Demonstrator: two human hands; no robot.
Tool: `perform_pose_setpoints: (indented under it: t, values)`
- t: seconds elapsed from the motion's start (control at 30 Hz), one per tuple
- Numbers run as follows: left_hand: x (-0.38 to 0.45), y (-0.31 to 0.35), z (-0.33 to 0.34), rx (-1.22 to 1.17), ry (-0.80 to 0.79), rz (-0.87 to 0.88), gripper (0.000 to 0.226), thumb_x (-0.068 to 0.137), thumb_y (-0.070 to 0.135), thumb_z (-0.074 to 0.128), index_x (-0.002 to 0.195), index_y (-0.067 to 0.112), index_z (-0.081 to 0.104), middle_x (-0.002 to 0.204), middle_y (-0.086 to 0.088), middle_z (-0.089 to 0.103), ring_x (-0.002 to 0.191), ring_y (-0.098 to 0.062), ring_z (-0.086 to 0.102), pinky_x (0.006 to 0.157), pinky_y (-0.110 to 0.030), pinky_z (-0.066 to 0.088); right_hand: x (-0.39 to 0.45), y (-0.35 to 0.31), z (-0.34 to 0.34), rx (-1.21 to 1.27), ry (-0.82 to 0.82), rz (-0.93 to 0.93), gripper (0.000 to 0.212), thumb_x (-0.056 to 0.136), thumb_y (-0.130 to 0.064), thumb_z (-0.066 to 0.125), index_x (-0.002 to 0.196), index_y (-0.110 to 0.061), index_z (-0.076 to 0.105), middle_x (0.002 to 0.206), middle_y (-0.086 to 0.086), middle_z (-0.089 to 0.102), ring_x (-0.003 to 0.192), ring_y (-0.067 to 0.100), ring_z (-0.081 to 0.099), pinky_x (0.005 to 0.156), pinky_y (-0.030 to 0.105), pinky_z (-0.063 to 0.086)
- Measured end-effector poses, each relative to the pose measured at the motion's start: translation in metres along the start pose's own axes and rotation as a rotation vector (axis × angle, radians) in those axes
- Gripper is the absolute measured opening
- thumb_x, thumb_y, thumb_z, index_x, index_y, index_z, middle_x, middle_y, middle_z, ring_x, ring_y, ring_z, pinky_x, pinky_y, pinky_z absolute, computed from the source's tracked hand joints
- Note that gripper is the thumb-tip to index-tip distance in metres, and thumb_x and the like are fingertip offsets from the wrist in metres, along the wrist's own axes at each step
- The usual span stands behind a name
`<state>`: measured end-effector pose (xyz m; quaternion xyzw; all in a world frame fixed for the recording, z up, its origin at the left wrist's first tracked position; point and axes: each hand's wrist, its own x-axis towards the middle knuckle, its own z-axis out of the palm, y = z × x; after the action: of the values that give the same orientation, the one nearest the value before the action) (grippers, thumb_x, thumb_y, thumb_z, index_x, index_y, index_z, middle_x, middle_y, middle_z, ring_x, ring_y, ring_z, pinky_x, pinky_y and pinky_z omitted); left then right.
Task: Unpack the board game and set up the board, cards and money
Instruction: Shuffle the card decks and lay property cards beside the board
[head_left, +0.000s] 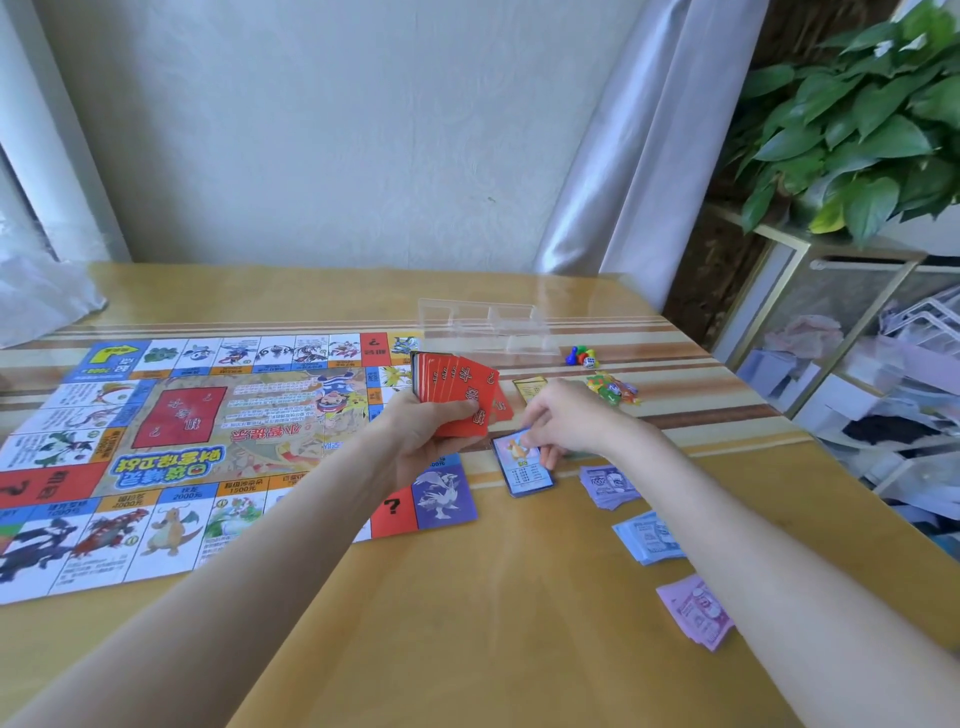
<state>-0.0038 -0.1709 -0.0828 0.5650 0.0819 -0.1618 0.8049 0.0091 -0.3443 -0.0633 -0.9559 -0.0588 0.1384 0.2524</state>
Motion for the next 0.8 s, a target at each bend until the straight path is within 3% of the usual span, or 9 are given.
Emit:
perform_pose_setpoints:
  t: [0.07,0.13,0.23,0.33,0.4,0.47,0.57,0.7,0.8]
  values:
    - [-0.001,-0.002,0.0,-0.003,-0.018,0.0,0.014,0.083,-0.006,0.06,0.096,-0.001,0.059,0.092,-0.017,0.067,0.08,-0.025,0.068,0.075,-0.04,0.056,-0.003,-0.006,0.001,-0.091,0.006,-0.012,0.006,0.086,-0.004,0.063,0.091,-0.006,0.06,0.062,0.007,0.063,0.047,0.012,0.06,0.062,0.027,0.052]
    - [-0.003,-0.003,-0.001,-0.003,-0.031,-0.008,0.016,0.083,-0.006,0.06,0.099,-0.001,0.059,0.092,-0.017,0.068,0.08,-0.025,0.068,0.077,-0.04,0.055,-0.006,-0.013,0.003,-0.268,0.024,-0.006,0.01,0.082,-0.008,0.069,0.077,-0.007,0.059,0.073,0.008,0.063,0.055,0.016,0.06,0.063,0.028,0.051]
    - [-0.005,-0.003,-0.004,-0.004,-0.034,-0.018,0.017,0.083,-0.005,0.061,0.099,-0.001,0.059,0.092,-0.017,0.068,0.074,-0.023,0.069,0.072,-0.034,0.057,-0.006,-0.015,0.002,-0.426,0.108,-0.023,0.013,0.077,-0.014,0.074,0.079,-0.006,0.064,0.091,0.007,0.062,0.081,0.024,0.064,0.074,0.035,0.053]
    - [-0.01,-0.001,-0.004,-0.024,-0.039,-0.025,0.015,0.082,-0.004,0.063,0.097,0.001,0.061,0.083,-0.012,0.07,0.064,-0.017,0.07,0.059,-0.026,0.059,-0.005,-0.016,-0.004,0.008,0.233,-0.07,0.013,0.085,-0.018,0.067,0.082,-0.006,0.066,0.071,0.002,0.063,0.06,0.016,0.062,0.059,0.03,0.053]
    - [-0.013,0.001,-0.002,-0.087,-0.061,-0.026,0.013,0.082,-0.002,0.063,0.094,0.002,0.062,0.075,-0.009,0.072,0.063,-0.015,0.07,0.055,-0.023,0.058,-0.006,-0.02,-0.009,0.472,0.129,-0.054,0.016,0.092,-0.021,0.059,0.084,-0.008,0.063,0.075,0.006,0.063,0.053,0.014,0.056,0.044,0.023,0.046]
    - [-0.014,0.005,0.0,-0.149,-0.086,-0.012,0.011,0.082,-0.001,0.063,0.092,0.002,0.063,0.074,-0.008,0.073,0.065,-0.015,0.07,0.056,-0.023,0.058,-0.009,-0.022,-0.01,0.693,0.015,-0.039,0.021,0.095,-0.024,0.052,0.087,-0.008,0.062,0.082,0.011,0.063,0.056,0.016,0.055,0.042,0.02,0.042]
    - [-0.015,0.01,0.001,-0.177,-0.1,0.005,0.014,0.083,0.0,0.063,0.096,0.001,0.064,0.079,-0.009,0.073,0.068,-0.016,0.071,0.059,-0.022,0.058,-0.01,-0.023,-0.01,0.954,-0.027,-0.062,0.036,0.095,-0.037,0.049,0.09,-0.004,0.063,0.073,0.009,0.064,0.056,0.015,0.056,0.045,0.019,0.044]
    - [-0.016,0.015,0.004,-0.102,-0.153,0.028,0.013,0.085,0.004,0.061,0.098,0.002,0.064,0.083,-0.011,0.073,0.073,-0.019,0.071,0.066,-0.024,0.058,-0.007,-0.026,-0.008,0.788,0.029,-0.127,0.018,0.088,-0.019,0.064,0.092,-0.002,0.065,0.072,0.008,0.06,0.058,0.014,0.051,0.048,0.018,0.041]
    - [-0.018,0.022,0.003,-0.208,-0.284,0.005,0.022,0.094,0.015,0.048,0.099,0.0,0.063,0.095,-0.018,0.071,0.082,-0.026,0.071,0.078,-0.037,0.056,-0.003,-0.025,-0.009,0.683,0.125,-0.088,0.025,0.082,-0.018,0.071,0.095,0.003,0.067,0.078,0.016,0.059,0.064,0.02,0.048,0.053,0.026,0.035]
